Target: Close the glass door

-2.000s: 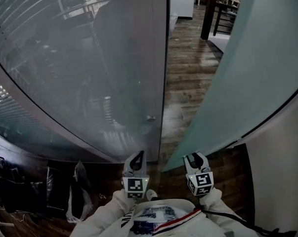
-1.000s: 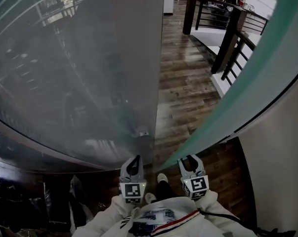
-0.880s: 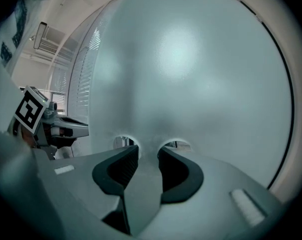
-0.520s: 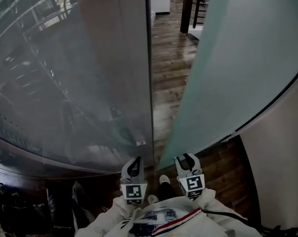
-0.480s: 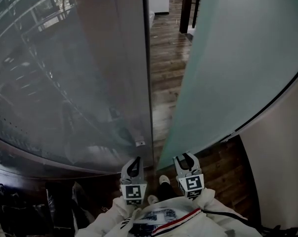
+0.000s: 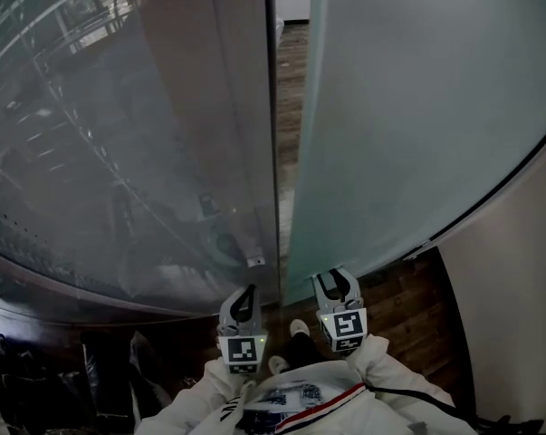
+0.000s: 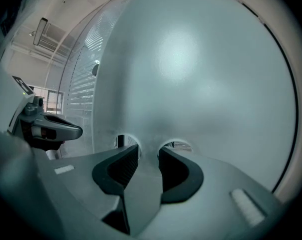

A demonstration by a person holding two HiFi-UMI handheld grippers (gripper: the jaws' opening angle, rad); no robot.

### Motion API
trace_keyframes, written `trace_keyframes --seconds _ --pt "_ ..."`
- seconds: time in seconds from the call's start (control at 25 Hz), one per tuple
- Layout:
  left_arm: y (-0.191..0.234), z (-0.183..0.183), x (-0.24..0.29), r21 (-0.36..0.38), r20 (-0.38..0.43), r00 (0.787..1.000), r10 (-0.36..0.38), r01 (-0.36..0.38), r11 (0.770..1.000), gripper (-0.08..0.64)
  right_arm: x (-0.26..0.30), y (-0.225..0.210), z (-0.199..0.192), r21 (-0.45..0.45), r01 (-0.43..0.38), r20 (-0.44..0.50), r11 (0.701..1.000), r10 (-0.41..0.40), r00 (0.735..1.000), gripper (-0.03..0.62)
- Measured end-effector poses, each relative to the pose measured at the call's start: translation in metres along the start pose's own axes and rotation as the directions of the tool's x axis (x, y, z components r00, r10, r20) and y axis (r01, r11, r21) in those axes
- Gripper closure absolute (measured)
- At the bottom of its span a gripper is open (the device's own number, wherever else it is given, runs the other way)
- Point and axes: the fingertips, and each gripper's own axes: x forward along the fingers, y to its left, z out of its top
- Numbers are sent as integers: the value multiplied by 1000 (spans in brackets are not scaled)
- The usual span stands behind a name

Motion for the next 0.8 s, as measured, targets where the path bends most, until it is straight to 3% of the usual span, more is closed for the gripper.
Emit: trace_keyframes --seconds 0.8 --pt "-3 -4 -2 -2 -19 1000 22 -22 1000 557 45 -4 10 -21 -35 25 999 36 999 457"
